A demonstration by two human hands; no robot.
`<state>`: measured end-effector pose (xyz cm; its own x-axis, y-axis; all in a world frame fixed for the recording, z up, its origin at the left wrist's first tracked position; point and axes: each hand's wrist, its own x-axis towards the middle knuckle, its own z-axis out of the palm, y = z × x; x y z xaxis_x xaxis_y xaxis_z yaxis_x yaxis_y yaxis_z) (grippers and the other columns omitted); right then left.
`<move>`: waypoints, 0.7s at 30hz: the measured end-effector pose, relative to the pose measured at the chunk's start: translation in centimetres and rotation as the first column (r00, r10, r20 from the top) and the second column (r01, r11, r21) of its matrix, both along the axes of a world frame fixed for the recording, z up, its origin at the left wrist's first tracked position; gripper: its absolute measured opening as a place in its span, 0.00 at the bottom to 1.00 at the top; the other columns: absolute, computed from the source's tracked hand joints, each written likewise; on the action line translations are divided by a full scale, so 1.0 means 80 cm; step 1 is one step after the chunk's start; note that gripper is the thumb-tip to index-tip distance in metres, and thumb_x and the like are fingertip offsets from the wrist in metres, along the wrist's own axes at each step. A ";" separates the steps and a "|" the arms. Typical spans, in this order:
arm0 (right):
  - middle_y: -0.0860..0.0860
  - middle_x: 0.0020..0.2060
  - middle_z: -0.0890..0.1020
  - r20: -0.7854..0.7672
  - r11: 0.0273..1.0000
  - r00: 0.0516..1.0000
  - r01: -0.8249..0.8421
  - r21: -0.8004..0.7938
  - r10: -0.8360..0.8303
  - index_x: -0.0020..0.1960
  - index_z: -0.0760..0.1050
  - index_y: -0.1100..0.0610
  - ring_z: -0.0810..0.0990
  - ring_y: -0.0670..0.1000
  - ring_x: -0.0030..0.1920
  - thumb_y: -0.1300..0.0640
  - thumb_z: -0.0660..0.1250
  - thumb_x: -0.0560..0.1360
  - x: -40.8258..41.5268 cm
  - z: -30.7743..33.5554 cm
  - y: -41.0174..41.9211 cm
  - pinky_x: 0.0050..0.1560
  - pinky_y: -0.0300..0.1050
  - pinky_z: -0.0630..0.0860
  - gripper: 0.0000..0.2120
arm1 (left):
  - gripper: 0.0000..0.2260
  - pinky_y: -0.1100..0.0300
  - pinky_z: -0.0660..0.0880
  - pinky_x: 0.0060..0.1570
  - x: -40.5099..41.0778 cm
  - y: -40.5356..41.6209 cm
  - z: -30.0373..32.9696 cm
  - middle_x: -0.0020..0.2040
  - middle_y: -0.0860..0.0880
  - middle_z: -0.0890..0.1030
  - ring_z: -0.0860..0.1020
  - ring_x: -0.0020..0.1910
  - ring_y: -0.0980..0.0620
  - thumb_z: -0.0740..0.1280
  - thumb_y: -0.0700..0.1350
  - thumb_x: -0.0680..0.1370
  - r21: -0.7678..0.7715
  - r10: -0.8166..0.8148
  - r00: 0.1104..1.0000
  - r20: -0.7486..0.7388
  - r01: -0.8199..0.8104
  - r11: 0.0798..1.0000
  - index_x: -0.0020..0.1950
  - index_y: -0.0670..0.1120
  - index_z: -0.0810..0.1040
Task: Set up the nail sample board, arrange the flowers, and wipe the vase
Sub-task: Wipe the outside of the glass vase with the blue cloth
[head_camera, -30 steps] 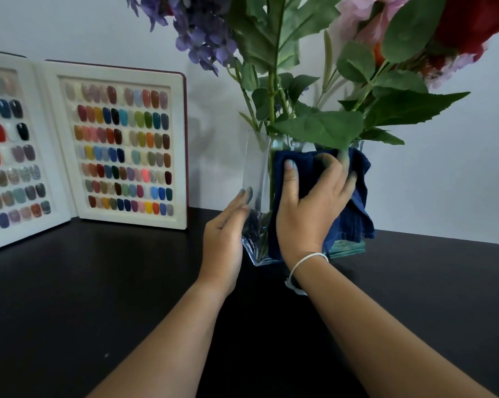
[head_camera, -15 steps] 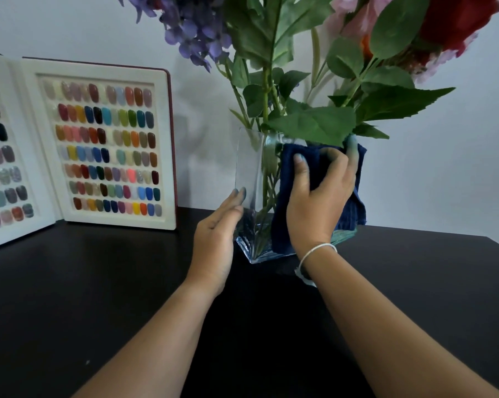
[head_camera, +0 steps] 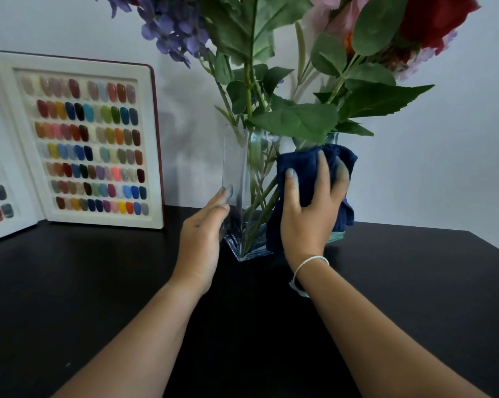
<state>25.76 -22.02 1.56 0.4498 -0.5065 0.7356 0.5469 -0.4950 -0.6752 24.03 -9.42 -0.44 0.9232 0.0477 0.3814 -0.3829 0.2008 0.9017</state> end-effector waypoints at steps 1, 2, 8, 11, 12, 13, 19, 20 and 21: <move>0.51 0.72 0.58 -0.014 1.000 1.000 0.003 -0.027 -0.003 0.69 0.63 0.50 0.55 0.39 0.67 0.49 0.63 0.75 -0.001 -0.004 0.001 0.67 0.31 0.53 0.24 | 0.15 0.50 0.65 0.68 0.000 0.000 0.000 0.69 0.54 0.71 0.67 0.67 0.60 0.57 0.43 0.77 0.000 0.001 1.000 0.000 -0.001 1.000 0.62 0.53 0.74; 0.50 0.72 0.57 -0.024 0.999 1.000 0.008 -0.050 -0.010 0.69 0.62 0.49 0.53 0.40 0.68 0.49 0.62 0.75 -0.002 -0.006 0.001 0.69 0.39 0.53 0.24 | 0.15 0.50 0.65 0.69 0.000 0.000 0.000 0.69 0.54 0.71 0.67 0.67 0.60 0.57 0.43 0.77 0.001 0.001 1.000 0.001 -0.001 1.000 0.61 0.53 0.75; 0.52 0.72 0.60 -0.048 0.989 0.993 0.104 -0.102 -0.109 0.69 0.63 0.47 0.57 0.47 0.70 0.50 0.62 0.75 -0.008 -0.008 0.002 0.66 0.47 0.53 0.23 | 0.14 0.49 0.64 0.69 0.000 0.000 0.000 0.69 0.54 0.71 0.67 0.67 0.60 0.57 0.44 0.77 -0.002 -0.001 1.000 0.002 0.001 1.000 0.58 0.54 0.76; 0.54 0.69 0.64 -0.057 0.984 0.989 0.130 -0.121 -0.137 0.67 0.65 0.46 0.62 0.54 0.67 0.52 0.63 0.75 -0.011 -0.012 0.004 0.63 0.43 0.55 0.21 | 0.14 0.49 0.63 0.70 0.000 0.000 0.000 0.68 0.54 0.71 0.67 0.67 0.60 0.58 0.43 0.77 -0.002 -0.003 1.000 0.008 0.003 1.000 0.58 0.54 0.76; 0.55 0.67 0.66 -0.055 0.984 0.989 0.127 -0.128 -0.134 0.67 0.66 0.47 0.63 0.54 0.65 0.53 0.63 0.75 -0.012 -0.014 0.004 0.61 0.38 0.54 0.21 | 0.13 0.49 0.63 0.70 0.000 0.000 0.000 0.68 0.54 0.71 0.67 0.67 0.59 0.58 0.43 0.77 -0.004 -0.005 1.000 0.007 0.005 1.000 0.58 0.54 0.77; 0.56 0.66 0.67 -0.055 0.983 0.990 0.119 -0.140 -0.128 0.66 0.67 0.48 0.63 0.53 0.62 0.55 0.64 0.75 -0.014 -0.016 0.003 0.60 0.34 0.54 0.21 | 0.13 0.49 0.62 0.70 0.000 0.000 0.000 0.68 0.54 0.71 0.67 0.67 0.59 0.58 0.43 0.77 -0.006 -0.008 1.000 0.007 0.008 1.000 0.57 0.54 0.77; 0.51 0.57 0.68 -0.149 0.965 0.989 -0.030 -0.260 -0.009 0.64 0.71 0.52 0.66 0.50 0.59 0.62 0.66 0.73 -0.032 -0.033 -0.011 0.60 0.37 0.61 0.20 | 0.13 0.49 0.62 0.70 -0.001 0.001 0.000 0.69 0.53 0.71 0.67 0.68 0.58 0.58 0.43 0.77 -0.002 -0.020 1.000 0.005 0.020 1.000 0.58 0.54 0.76; 0.48 0.55 0.67 -0.167 0.956 0.986 -0.060 -0.289 0.011 0.63 0.72 0.52 0.66 0.48 0.58 0.63 0.66 0.73 -0.036 -0.033 -0.015 0.59 0.35 0.61 0.19 | 0.13 0.48 0.62 0.70 -0.001 0.001 0.000 0.69 0.53 0.71 0.67 0.68 0.58 0.58 0.43 0.77 -0.004 -0.020 1.000 0.003 0.020 1.000 0.58 0.54 0.76; 0.47 0.53 0.67 -0.189 0.942 0.981 -0.094 -0.321 0.034 0.62 0.73 0.53 0.66 0.47 0.57 0.63 0.66 0.73 -0.040 -0.034 -0.020 0.58 0.32 0.61 0.19 | 0.13 0.48 0.63 0.70 0.000 0.001 0.001 0.69 0.53 0.71 0.67 0.68 0.58 0.58 0.43 0.77 -0.006 -0.019 1.000 0.000 0.019 1.000 0.58 0.54 0.76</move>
